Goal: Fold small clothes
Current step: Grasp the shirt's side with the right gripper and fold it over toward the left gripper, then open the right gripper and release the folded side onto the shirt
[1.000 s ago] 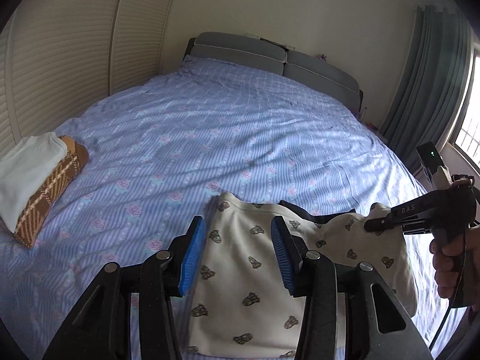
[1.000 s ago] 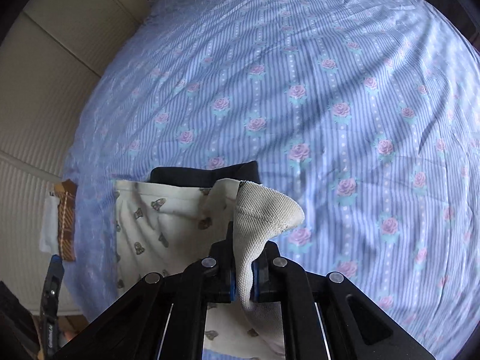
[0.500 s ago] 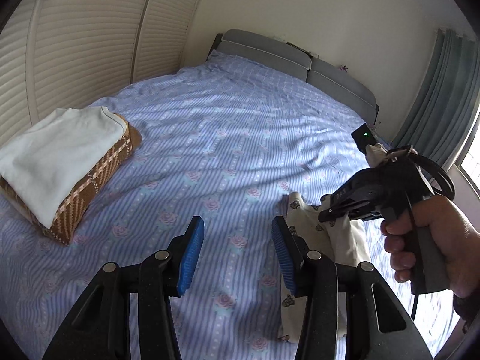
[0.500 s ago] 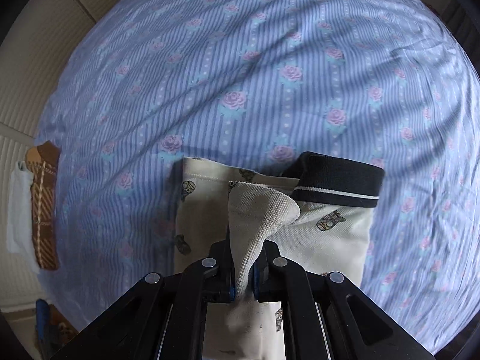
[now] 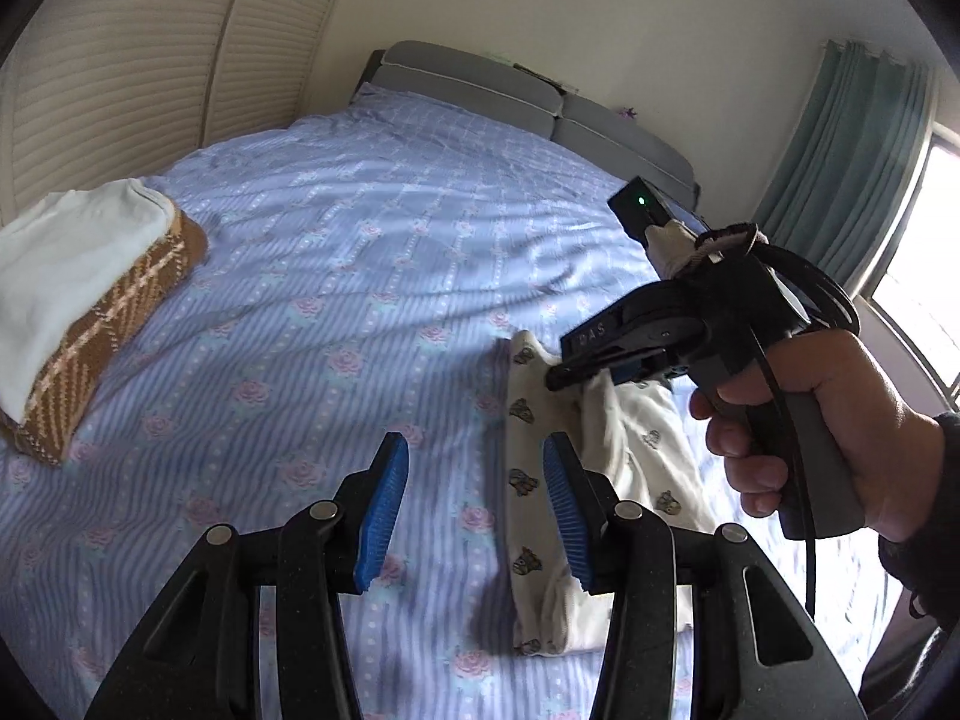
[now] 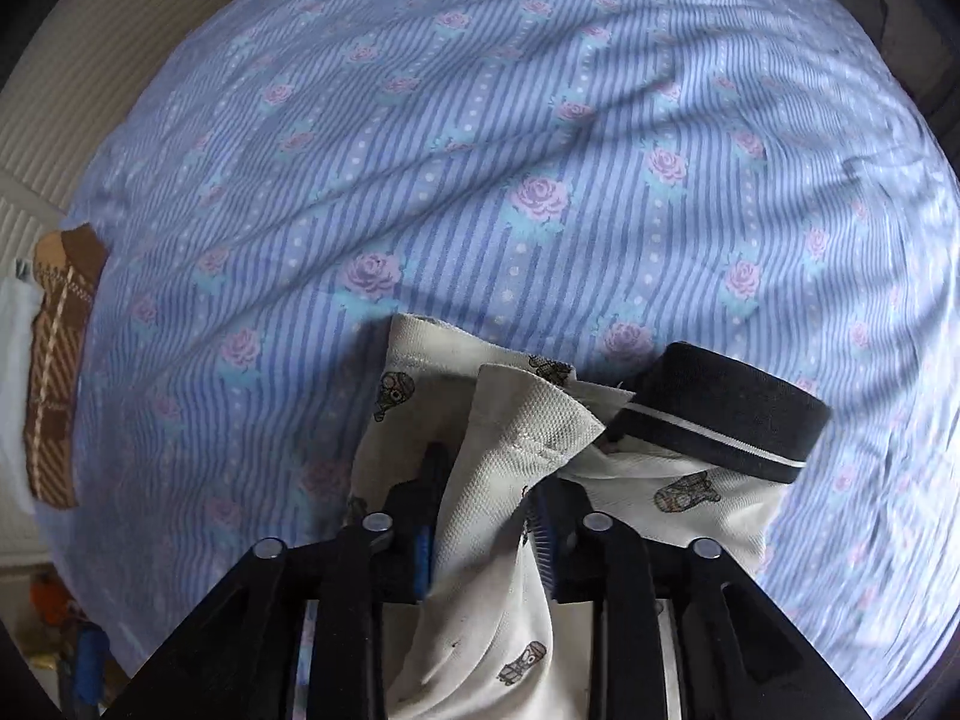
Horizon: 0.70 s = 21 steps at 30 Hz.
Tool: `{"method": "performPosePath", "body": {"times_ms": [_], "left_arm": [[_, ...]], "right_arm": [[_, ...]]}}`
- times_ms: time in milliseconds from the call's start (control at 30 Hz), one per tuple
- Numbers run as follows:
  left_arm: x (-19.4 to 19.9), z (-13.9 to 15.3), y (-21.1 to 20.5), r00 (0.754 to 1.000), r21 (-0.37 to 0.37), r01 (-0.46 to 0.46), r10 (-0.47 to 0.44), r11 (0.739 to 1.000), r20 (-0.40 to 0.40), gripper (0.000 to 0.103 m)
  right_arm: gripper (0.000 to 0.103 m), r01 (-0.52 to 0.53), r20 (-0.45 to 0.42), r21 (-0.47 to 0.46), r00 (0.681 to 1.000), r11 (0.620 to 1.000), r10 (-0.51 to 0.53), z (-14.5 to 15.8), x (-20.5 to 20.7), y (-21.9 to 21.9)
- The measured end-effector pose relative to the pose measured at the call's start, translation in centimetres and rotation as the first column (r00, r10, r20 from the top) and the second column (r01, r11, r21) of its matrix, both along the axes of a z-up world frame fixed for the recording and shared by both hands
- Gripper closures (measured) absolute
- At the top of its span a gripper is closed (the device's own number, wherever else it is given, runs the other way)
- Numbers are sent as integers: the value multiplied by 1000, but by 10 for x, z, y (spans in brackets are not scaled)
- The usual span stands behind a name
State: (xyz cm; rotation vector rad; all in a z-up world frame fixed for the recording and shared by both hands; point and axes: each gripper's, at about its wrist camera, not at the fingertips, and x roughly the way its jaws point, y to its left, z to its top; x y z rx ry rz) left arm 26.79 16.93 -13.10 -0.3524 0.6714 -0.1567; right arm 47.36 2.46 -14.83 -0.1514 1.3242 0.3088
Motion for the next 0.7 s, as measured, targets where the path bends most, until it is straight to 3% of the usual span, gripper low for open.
{"method": "performPosePath", "body": {"times_ms": [167, 333, 567, 700], "left_arm": [[-5, -4, -25, 989, -52, 142, -141, 988, 33, 57], [0, -13, -50, 970, -52, 241, -240, 969, 24, 57], [17, -46, -72, 951, -17, 301, -301, 954, -69, 57], [23, -60, -79, 950, 40, 291, -284, 956, -129, 58]], "right_arm": [[55, -43, 59, 116, 998, 992, 36, 37, -27, -25], [55, 0, 127, 240, 991, 971, -32, 61, -56, -63], [55, 67, 213, 271, 969, 960, -128, 49, -107, -121], [55, 110, 221, 299, 958, 948, -181, 29, -130, -154]]}}
